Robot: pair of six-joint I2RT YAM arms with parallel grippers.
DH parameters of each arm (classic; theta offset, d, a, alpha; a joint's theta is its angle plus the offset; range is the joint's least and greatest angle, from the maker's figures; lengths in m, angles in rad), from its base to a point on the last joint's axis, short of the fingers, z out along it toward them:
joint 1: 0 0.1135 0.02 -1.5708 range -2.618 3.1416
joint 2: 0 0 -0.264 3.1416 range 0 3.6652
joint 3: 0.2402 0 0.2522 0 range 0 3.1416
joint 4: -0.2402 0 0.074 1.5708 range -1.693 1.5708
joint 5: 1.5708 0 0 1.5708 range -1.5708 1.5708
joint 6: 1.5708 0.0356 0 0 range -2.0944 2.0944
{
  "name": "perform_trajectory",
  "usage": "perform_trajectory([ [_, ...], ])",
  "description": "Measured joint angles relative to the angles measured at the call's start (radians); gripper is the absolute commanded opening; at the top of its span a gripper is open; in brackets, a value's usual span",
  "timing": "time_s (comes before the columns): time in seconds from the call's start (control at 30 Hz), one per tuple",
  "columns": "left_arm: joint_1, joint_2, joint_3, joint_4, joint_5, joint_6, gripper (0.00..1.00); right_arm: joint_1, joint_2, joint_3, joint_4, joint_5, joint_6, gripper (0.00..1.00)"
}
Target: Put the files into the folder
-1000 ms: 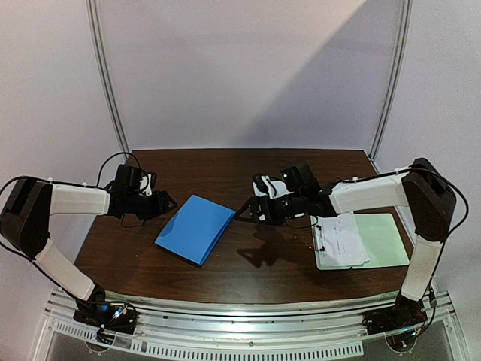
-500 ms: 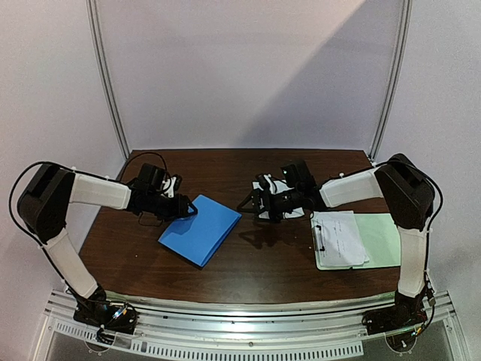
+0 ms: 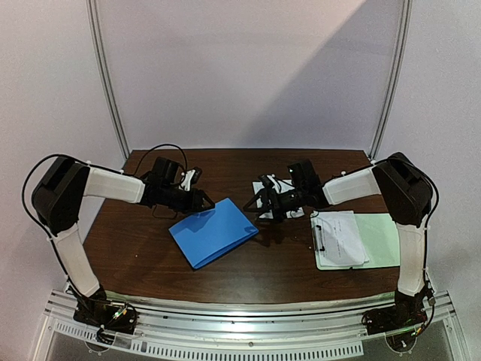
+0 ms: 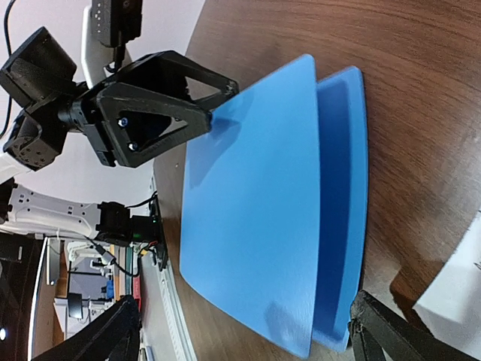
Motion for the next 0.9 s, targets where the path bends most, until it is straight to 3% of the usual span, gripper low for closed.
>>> perform_trajectory([
  [0.33, -0.044, 0.012, 0.004, 0.042, 0.031, 0.006, 0.46, 0.001, 0.053, 0.002, 0.040, -0.066, 0.014, 0.86],
  [0.9, -0.048, 0.012, 0.003, 0.083, 0.031, -0.010, 0.45, 0.045, 0.064, 0.002, 0.089, -0.092, 0.056, 0.60],
])
